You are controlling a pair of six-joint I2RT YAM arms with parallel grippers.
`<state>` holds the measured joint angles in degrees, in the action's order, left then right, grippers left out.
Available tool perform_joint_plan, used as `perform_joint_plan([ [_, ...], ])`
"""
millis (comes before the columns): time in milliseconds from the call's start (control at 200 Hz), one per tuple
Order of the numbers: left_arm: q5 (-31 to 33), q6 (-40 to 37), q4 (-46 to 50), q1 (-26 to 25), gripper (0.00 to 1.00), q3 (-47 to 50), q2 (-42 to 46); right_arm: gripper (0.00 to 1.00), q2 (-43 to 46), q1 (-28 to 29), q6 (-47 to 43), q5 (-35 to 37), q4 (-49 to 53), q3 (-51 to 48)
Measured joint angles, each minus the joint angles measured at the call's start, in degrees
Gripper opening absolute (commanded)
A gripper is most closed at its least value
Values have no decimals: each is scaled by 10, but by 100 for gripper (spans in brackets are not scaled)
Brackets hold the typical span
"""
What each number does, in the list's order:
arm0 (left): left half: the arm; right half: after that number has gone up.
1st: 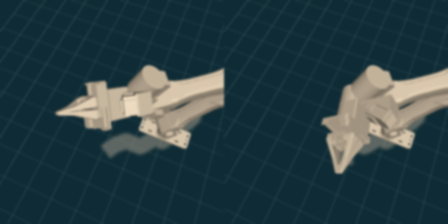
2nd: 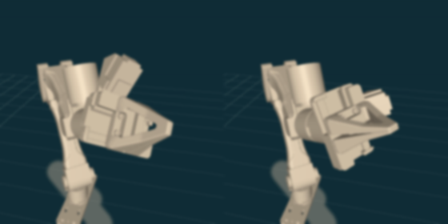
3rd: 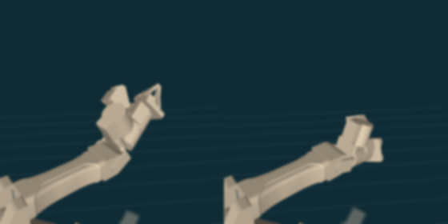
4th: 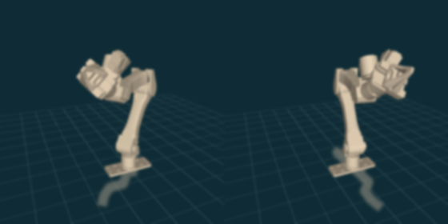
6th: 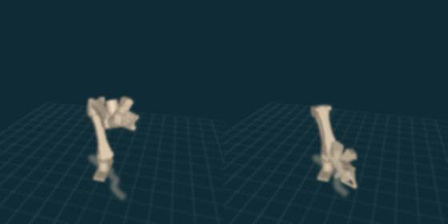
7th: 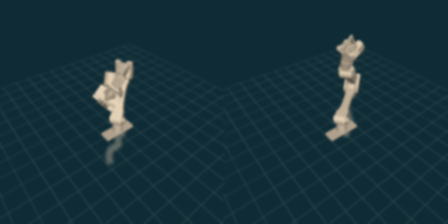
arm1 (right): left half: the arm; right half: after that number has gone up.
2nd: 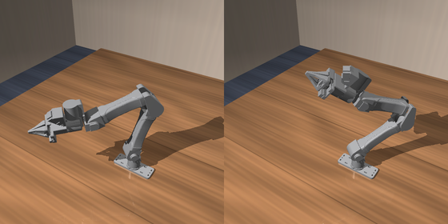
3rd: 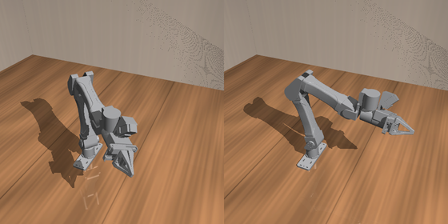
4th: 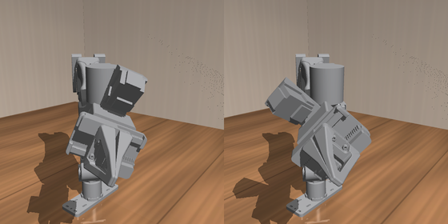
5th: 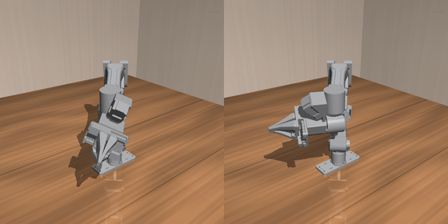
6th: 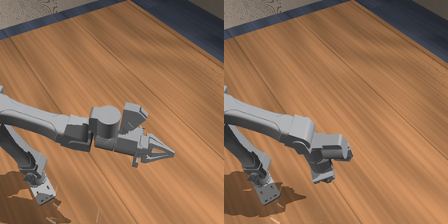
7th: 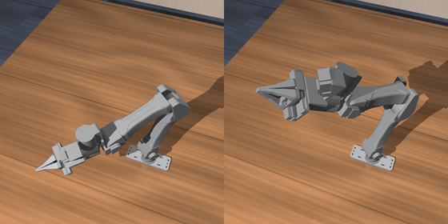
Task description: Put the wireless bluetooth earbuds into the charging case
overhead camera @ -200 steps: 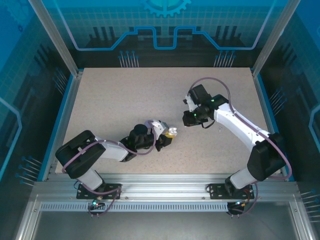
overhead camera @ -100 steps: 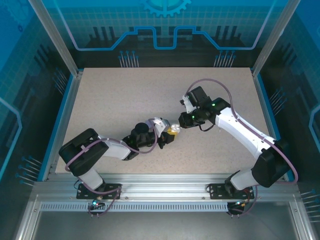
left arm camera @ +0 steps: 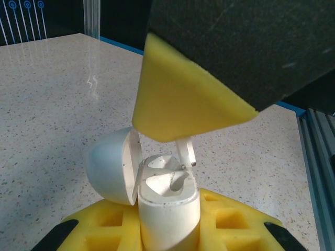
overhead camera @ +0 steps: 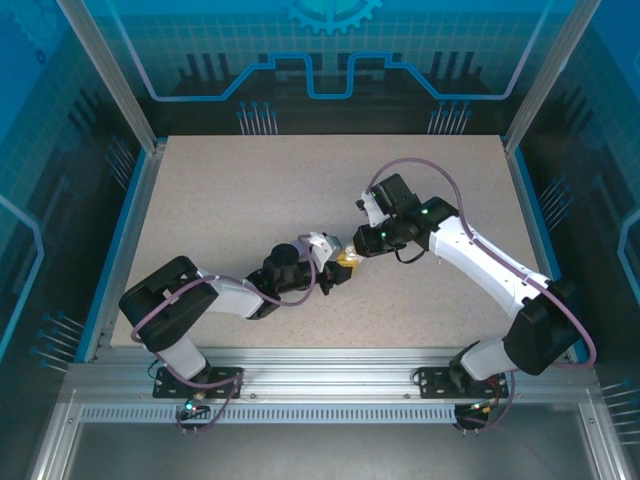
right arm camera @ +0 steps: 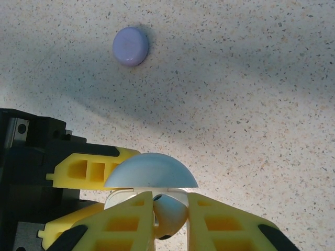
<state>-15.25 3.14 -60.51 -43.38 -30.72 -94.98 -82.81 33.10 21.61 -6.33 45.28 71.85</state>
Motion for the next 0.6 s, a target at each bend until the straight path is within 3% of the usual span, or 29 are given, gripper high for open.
perform_joint_plan([
  [600,0,7,-2,-2,12,0,0,19,2,8,-13,-2,-17,-8],
])
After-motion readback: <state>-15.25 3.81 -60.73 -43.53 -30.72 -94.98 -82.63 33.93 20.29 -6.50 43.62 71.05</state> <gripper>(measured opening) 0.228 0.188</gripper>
